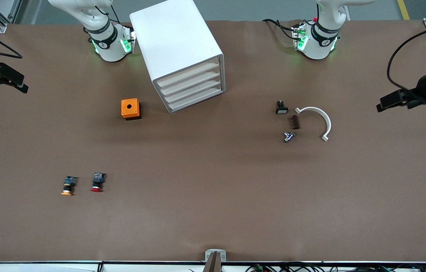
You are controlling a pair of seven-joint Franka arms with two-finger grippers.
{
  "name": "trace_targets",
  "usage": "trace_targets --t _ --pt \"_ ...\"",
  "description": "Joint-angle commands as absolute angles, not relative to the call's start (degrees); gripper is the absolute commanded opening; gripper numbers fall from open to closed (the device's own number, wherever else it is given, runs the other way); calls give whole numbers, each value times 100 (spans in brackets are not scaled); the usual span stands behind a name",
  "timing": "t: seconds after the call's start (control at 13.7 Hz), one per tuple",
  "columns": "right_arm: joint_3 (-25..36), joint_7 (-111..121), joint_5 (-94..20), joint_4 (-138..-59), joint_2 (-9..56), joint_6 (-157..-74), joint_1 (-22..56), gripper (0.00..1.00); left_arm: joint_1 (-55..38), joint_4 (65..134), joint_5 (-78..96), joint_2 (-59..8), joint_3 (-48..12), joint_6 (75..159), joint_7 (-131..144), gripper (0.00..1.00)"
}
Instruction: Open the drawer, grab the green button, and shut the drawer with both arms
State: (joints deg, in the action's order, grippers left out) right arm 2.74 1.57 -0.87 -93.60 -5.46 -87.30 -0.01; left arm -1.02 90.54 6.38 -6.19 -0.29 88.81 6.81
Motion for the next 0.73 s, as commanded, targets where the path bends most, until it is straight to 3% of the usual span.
trace_targets --t 0.0,0.66 --pt "281 70 -70 -9457 -677 -8727 18 100 -193 8903 1000 -1149 -114 8868 756 100" --pt "281 70 -53 -9448 -668 -8833 -17 100 -843 8648 1793 -2478 -175 8886 2650 100"
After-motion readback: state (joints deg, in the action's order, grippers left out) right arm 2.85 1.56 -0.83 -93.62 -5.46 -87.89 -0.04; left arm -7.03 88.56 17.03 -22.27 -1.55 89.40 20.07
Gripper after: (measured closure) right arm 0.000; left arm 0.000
